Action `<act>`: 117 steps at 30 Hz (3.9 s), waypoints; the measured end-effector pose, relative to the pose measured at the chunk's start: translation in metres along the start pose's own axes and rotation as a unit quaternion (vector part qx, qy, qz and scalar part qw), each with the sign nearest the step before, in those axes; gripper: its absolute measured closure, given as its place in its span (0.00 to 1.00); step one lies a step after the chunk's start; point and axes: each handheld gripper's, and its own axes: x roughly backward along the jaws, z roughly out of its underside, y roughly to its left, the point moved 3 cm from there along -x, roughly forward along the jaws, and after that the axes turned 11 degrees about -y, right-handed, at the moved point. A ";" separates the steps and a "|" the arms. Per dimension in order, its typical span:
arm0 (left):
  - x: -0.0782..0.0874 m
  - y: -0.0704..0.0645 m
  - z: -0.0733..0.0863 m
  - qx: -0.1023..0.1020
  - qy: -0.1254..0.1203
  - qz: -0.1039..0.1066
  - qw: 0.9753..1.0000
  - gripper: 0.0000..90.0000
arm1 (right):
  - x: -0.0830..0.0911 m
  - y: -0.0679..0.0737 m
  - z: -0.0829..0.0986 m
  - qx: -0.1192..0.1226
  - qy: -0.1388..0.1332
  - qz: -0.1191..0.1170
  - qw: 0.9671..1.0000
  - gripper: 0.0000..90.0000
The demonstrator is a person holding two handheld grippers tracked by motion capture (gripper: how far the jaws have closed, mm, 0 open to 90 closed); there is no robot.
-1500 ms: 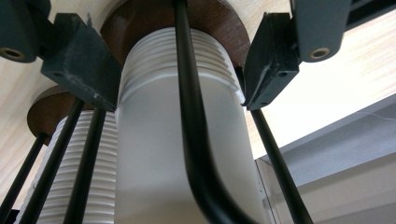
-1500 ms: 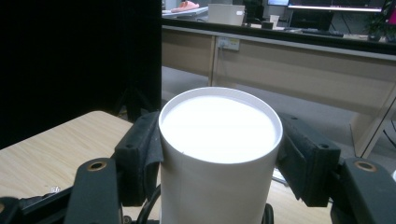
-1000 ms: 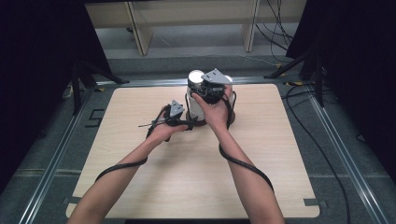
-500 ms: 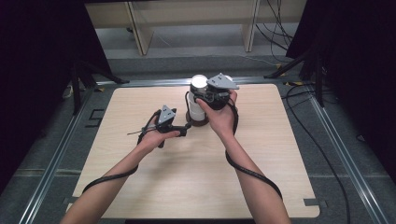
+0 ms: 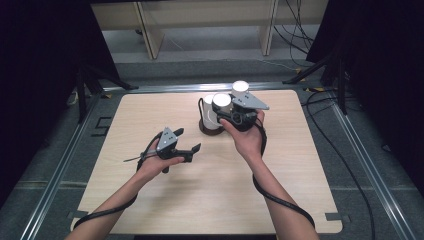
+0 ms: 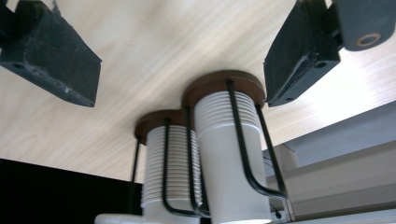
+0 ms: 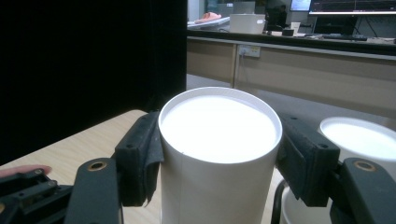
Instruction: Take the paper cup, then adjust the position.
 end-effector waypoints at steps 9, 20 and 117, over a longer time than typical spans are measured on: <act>0.025 -0.018 0.010 0.010 -0.003 0.008 1.000 0.12 | 0.037 0.004 0.029 -0.015 0.003 -0.016 1.000 0.40; 0.055 -0.032 0.012 0.004 -0.011 0.010 1.000 0.12 | 0.072 0.008 0.046 -0.008 0.014 -0.007 1.000 0.40; -0.058 -0.099 -0.016 0.004 -0.043 0.135 0.990 0.00 | 0.122 -0.086 0.101 -0.483 -0.023 0.018 0.875 0.40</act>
